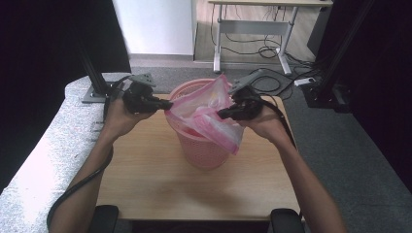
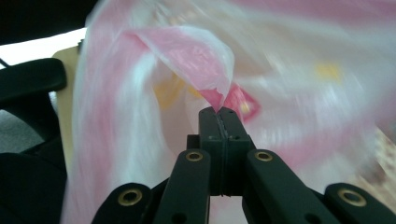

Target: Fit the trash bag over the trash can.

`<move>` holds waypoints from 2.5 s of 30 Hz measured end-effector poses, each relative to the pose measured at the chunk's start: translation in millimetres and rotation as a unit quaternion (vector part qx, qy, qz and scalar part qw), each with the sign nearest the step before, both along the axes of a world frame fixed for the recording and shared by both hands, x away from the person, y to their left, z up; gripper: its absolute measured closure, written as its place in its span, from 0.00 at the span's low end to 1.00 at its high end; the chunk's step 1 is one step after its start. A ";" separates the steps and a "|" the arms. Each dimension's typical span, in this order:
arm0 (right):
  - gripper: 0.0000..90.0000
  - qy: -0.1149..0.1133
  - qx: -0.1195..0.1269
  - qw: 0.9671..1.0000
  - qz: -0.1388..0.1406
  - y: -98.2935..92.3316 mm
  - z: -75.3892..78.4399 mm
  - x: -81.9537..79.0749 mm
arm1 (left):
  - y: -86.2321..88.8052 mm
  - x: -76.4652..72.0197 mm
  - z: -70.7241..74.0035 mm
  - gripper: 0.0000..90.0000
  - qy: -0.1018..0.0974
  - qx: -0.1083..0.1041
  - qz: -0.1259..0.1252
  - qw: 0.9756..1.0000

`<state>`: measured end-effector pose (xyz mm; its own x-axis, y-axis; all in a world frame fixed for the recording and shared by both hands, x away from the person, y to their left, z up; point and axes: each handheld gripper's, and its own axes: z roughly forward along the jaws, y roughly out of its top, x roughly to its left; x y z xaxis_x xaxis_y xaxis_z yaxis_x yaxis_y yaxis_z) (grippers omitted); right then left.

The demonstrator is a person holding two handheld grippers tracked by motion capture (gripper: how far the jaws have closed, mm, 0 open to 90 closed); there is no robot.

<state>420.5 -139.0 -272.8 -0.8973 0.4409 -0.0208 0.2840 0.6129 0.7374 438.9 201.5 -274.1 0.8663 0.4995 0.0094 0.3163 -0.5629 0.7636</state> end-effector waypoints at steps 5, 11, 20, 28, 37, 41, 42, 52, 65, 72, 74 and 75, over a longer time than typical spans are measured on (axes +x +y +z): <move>0.99 0.013 0.007 0.999 -0.034 -34.6 -5.3 2.3 | 15.3 4.5 -5.8 0.97 0.009 0.001 0.018 1.000; 0.86 0.017 0.026 0.999 -0.026 -37.6 -1.6 1.8 | 15.2 3.5 -7.7 0.96 0.012 0.005 0.015 1.000; 0.53 -0.009 0.035 0.999 0.014 -2.8 15.5 5.6 | 15.5 2.5 -2.1 0.95 0.009 0.003 0.011 1.000; 0.60 -0.018 0.014 0.999 0.033 45.8 9.2 20.9 | 11.2 4.8 -2.7 0.94 0.012 0.002 0.006 1.000; 0.99 -0.020 -0.015 0.999 0.037 31.8 4.1 19.7 | 6.7 25.0 -10.6 0.98 0.001 0.009 0.051 0.999; 0.99 -0.019 -0.020 1.000 0.014 -8.0 6.6 14.7 | 11.5 36.5 -16.1 0.98 0.003 -0.004 0.076 0.997; 0.99 -0.019 -0.022 1.000 0.007 -18.6 6.3 13.2 | 13.0 38.9 -17.3 0.98 0.003 -0.007 0.082 0.997; 0.99 -0.015 -0.031 0.996 -0.079 -107.1 -6.6 4.3 | 36.4 45.9 -25.2 0.99 0.001 0.014 0.135 0.991; 0.62 0.000 0.010 0.999 -0.050 -107.5 11.7 0.4 | 50.4 39.4 1.7 0.45 0.014 -0.004 0.079 0.997; 0.46 -0.012 0.014 0.996 -0.087 -104.1 38.5 8.9 | 33.0 38.3 23.6 0.32 -0.003 0.028 0.048 0.998; 0.39 -0.019 0.009 0.993 -0.115 -95.3 40.4 18.4 | 22.1 41.8 22.9 0.29 -0.003 0.036 0.038 0.999; 0.37 -0.020 0.009 0.993 -0.119 -91.8 40.4 21.9 | 16.7 44.1 21.8 0.28 -0.001 0.037 0.035 0.999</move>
